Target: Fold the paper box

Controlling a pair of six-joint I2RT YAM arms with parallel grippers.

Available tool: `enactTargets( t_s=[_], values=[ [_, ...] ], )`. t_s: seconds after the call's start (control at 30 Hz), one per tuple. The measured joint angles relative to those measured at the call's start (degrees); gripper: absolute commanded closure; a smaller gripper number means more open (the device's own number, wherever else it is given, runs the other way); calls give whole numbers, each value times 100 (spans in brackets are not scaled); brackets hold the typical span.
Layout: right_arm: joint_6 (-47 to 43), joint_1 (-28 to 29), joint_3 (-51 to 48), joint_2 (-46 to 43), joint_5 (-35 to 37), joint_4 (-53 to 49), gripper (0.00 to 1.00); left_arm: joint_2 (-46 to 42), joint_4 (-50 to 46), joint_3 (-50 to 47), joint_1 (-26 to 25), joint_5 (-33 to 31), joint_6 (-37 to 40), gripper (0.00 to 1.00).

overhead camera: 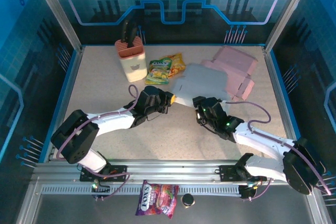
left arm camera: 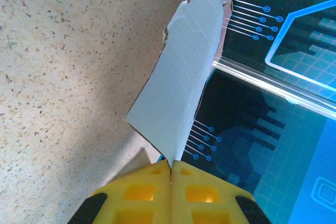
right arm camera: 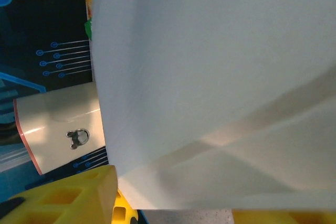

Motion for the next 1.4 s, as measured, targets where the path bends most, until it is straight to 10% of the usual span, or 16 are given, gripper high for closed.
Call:
enactTargets(
  t_s=[0.63, 0.9, 1.1, 1.4],
  values=[
    [-219, -393, 417, -103, 52, -9, 100, -85, -85, 22, -44, -149, -146, 100],
    [-809, -763, 1287, -105, -85, -417, 100, -413, -520, 321, -66, -26, 184, 37],
    [-1272, -1123, 2522, -103, -271, -935, 100, -1276, -1517, 804, -74, 4, 1045, 23],
    [-927, -887, 4795, -129, -553, -3858, 100, -2750, -3368, 1104, 442, -247, 2411, 30]
  ],
)
